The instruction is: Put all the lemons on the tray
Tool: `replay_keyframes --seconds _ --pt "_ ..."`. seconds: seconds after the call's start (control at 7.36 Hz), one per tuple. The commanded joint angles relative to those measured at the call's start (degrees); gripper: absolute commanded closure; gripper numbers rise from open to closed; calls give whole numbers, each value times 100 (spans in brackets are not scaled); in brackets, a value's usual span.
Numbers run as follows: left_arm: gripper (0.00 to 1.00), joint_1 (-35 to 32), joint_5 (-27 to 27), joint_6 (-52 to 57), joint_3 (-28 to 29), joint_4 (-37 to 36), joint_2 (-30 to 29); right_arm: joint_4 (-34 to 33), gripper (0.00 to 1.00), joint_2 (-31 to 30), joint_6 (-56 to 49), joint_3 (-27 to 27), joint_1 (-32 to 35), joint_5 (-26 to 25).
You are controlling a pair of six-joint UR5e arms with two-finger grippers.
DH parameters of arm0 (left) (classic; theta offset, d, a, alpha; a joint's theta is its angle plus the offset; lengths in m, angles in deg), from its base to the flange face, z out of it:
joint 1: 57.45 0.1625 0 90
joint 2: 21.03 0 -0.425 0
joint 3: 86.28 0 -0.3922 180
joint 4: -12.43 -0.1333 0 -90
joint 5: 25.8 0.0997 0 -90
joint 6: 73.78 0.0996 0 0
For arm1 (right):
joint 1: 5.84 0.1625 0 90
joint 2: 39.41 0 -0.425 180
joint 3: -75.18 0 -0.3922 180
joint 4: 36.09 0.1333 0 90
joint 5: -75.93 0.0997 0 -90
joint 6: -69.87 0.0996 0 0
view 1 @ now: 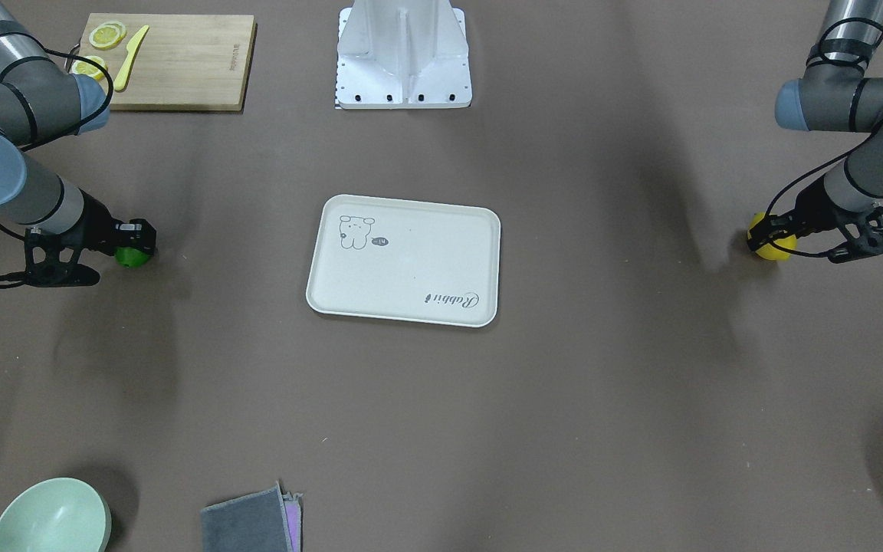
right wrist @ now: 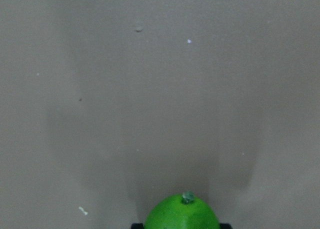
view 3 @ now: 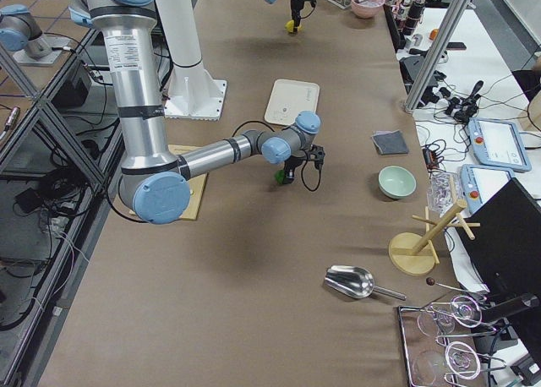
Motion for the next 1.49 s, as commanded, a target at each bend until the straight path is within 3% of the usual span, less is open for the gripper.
replay_keyframes --seconds 0.0,0.27,0.41,0.54,0.81,1.09,1.36 --pt "100 -78 -496 14 -32 -143 -48 -1 64 53 10 34 0 12" --pt "100 -79 -657 49 -58 -258 -153 -1 69 62 9 -44 26 107" --pt "100 -209 -709 467 -76 -833 -397 -53 69 62 10 -210 183 291" --pt "100 -507 -710 1028 -93 -1744 -817 -89 69 105 53 -386 315 597" --pt "100 -764 -684 1795 -67 -3415 -1827 -177 69 429 674 -581 264 706" --pt "100 -747 -666 1833 142 -4062 -2567 -177 69 956 941 -424 -8 688" --pt "100 -721 -657 1746 721 -4520 -3541 -168 69 1509 1133 -55 -158 680"
